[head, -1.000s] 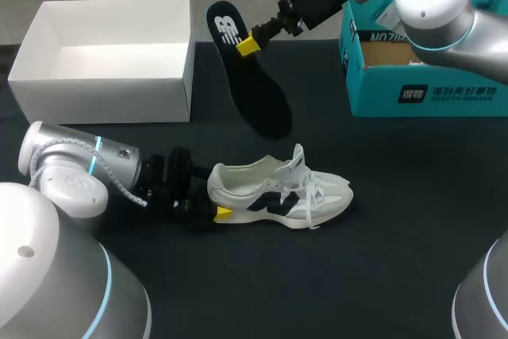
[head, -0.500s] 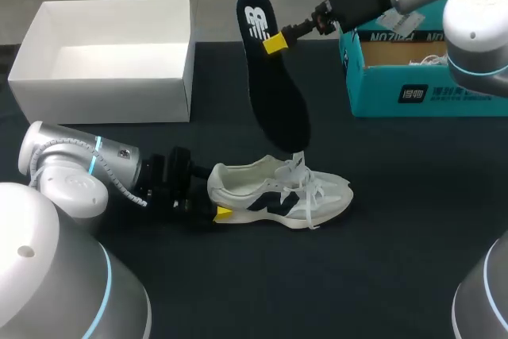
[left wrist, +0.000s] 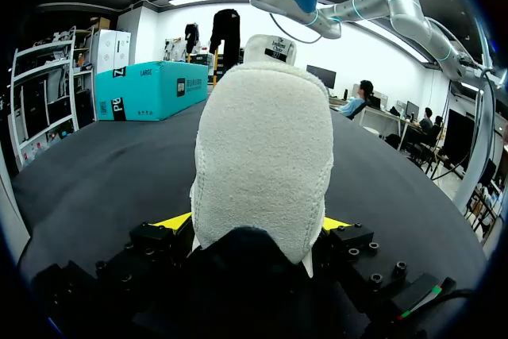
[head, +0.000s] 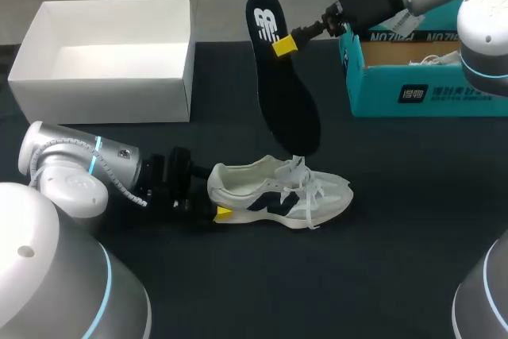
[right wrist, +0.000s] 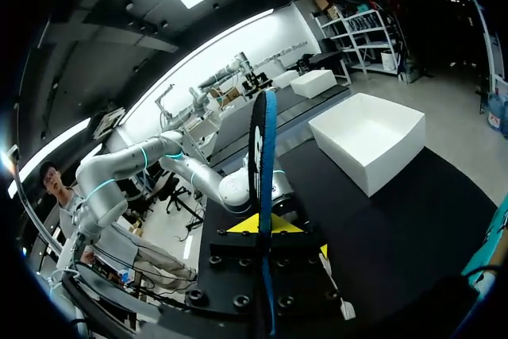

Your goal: Take the shoe out of the shoebox, open the shoe tongue, remove and reinsert the insole, then place the shoe into the shoebox

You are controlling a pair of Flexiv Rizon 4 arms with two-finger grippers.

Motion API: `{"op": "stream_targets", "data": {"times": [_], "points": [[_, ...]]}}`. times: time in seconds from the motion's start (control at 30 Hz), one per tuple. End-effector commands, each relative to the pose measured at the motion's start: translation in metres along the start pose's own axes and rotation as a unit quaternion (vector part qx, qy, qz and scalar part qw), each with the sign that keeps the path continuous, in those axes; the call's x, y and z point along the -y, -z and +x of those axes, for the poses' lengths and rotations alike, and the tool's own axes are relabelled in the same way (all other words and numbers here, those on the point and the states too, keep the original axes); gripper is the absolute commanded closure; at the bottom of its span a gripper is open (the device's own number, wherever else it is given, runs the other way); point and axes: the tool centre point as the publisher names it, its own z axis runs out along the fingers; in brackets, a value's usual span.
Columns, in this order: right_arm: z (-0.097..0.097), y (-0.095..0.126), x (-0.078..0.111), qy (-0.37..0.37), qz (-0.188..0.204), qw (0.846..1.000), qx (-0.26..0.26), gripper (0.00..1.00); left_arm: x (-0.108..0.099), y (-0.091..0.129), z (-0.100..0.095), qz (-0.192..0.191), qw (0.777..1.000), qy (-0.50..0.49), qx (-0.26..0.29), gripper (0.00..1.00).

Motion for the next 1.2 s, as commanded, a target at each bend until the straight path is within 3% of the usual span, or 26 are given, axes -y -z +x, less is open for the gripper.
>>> {"op": "stream_targets", "data": {"times": [0.03,0.13,0.33,0.7,0.97,1.2], "points": [[-0.001,0.002,0.003,-0.010,-0.023,1.000,-0.010,1.00,-0.003,-0.002,0.000,0.000,1.000,0.000,0.000,1.00],[0.002,0.019,0.009,-0.016,-0.099,0.995,-0.024,1.00,-0.003,-0.002,0.000,0.000,1.000,0.000,0.000,1.00],[0.016,0.046,0.015,-0.006,-0.136,0.990,-0.029,1.00,-0.003,-0.002,0.000,0.000,1.000,0.000,0.000,1.00],[0.049,0.082,0.028,-0.024,-0.125,0.992,-0.014,1.00,-0.003,-0.002,0.000,0.000,1.000,0.000,0.000,1.00],[0.079,0.093,0.025,-0.031,-0.110,0.993,-0.010,1.00,-0.003,-0.002,0.000,0.000,1.000,0.000,0.000,1.00],[0.094,0.090,0.017,-0.033,-0.105,0.994,-0.012,1.00,-0.003,-0.002,0.000,0.000,1.000,0.000,0.000,1.00]]}}
